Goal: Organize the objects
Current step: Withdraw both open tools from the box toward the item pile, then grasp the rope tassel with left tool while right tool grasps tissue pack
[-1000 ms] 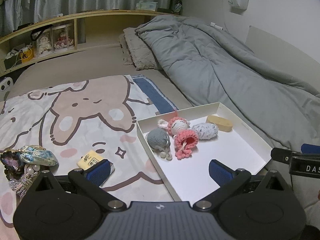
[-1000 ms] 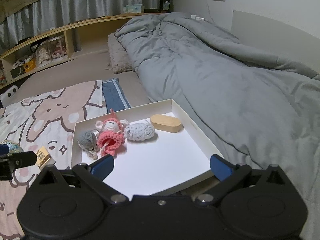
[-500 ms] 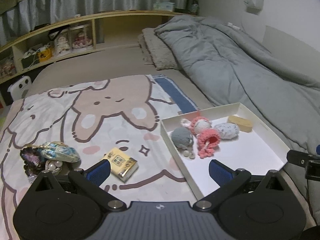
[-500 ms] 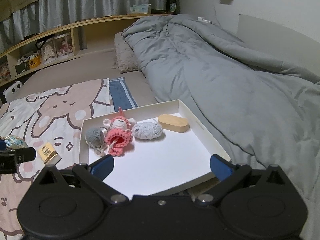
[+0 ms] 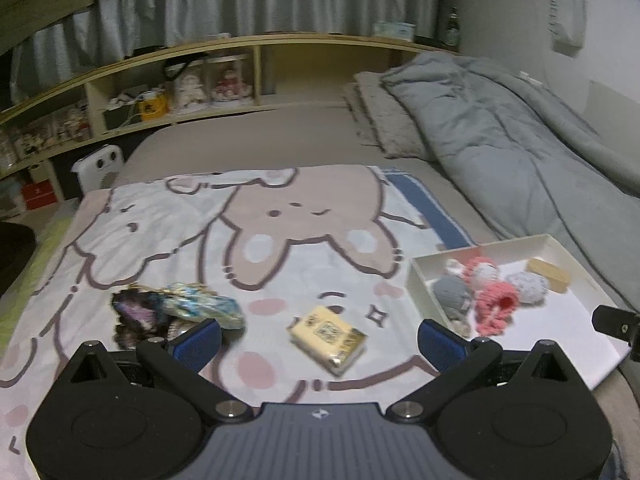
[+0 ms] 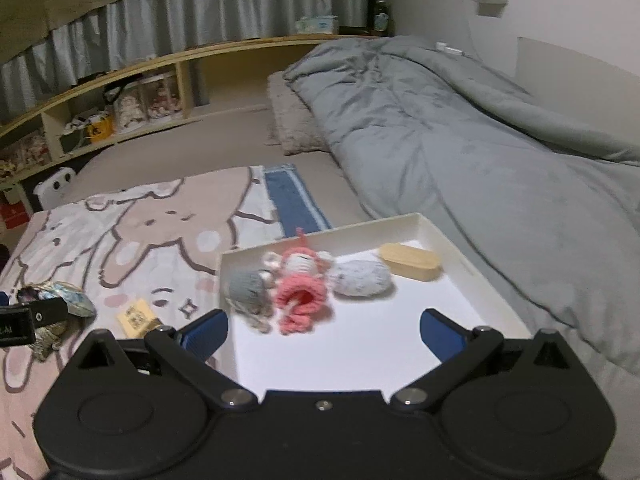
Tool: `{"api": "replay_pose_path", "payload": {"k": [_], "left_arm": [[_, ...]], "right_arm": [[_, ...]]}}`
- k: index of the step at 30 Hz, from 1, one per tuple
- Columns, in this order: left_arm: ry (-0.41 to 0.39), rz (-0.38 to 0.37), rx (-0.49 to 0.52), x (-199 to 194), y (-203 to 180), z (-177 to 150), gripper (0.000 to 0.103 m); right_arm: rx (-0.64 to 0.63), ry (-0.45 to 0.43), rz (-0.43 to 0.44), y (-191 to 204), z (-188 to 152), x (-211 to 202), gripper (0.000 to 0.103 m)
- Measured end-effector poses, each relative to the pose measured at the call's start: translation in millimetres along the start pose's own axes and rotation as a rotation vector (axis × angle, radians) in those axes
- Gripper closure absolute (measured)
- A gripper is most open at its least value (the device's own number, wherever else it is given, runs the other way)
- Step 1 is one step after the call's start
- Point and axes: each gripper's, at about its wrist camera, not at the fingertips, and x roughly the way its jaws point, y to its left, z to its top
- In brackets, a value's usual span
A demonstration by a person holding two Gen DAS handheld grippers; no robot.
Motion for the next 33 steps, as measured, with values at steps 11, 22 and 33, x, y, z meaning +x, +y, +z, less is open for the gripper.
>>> {"api": "replay_pose_path", "payload": {"k": [11, 22, 33], "left_arm": [[-0.011, 0.086, -0.020, 12.8, 49.1, 0.7, 0.000], [-0.019, 0.086, -0.078, 21.4, 102.7, 6.1, 0.000], [0.013, 0.027, -0.018, 44.6, 129.6, 2.7, 0.013]], "right_arm": [[0.010, -0.013, 0.139, 56.7, 8.9, 29.8, 0.000], [-0.053, -0.002, 0.226, 102.5, 5.5, 63.6, 0.000], [-0.100, -0.020, 0.302, 134.1, -3.7, 108.2, 0.000]]}}
